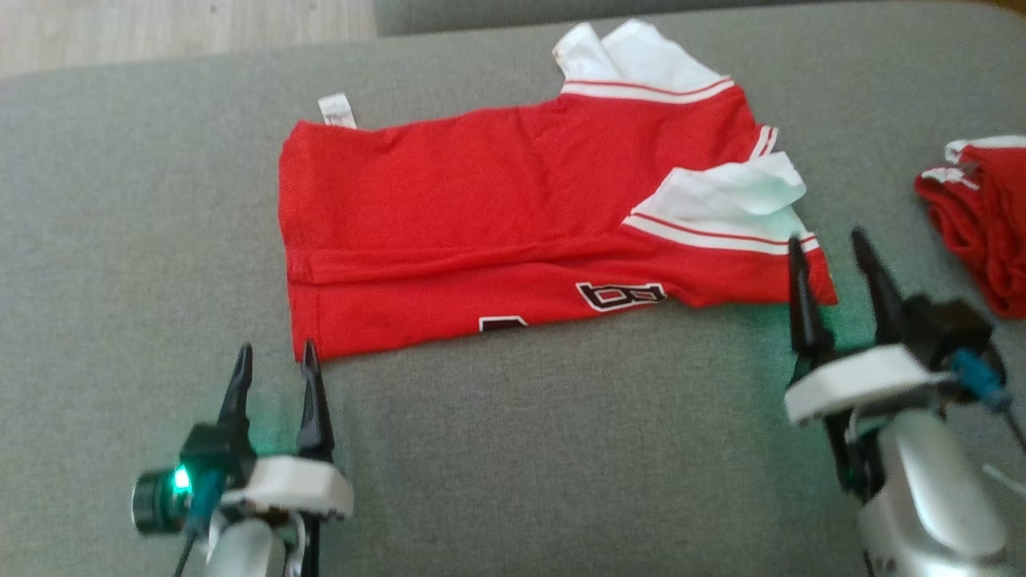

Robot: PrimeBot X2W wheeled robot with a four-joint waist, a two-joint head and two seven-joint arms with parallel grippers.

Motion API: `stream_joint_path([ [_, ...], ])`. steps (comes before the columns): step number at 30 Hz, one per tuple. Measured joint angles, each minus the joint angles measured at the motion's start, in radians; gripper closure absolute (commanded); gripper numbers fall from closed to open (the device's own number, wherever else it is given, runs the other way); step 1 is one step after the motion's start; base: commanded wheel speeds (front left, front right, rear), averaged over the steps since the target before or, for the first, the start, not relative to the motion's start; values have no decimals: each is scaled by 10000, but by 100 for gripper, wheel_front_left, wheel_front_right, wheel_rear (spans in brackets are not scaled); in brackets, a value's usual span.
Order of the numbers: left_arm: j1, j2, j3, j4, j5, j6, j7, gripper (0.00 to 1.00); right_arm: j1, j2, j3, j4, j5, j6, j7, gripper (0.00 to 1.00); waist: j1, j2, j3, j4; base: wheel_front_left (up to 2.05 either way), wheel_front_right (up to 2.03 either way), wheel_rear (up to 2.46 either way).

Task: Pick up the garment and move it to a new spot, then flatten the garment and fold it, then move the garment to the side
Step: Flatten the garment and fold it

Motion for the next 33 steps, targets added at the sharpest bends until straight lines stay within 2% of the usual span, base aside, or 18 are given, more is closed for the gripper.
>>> stream_joint_path([
  [13,1646,31,-117,-341,50,-104,2,0,1453,353,-167,391,-105,0,0,0,-2,0,-1091,-29,0,0,0],
  [20,1792,48,-322,-447,-222,-238,2,0,1541,416,-169,410,-96,0,0,0,0,0,-998,-54,0,0,0],
  [27,670,46,-397,-366,-297,-456,2,0,1174,431,-196,221,-109,0,0,0,2,0,-356,-34,0,0,0],
  [33,-660,40,-360,499,-779,-663,0,0,412,435,-180,65,-109,0,0,0,3,0,442,-98,0,0,0],
])
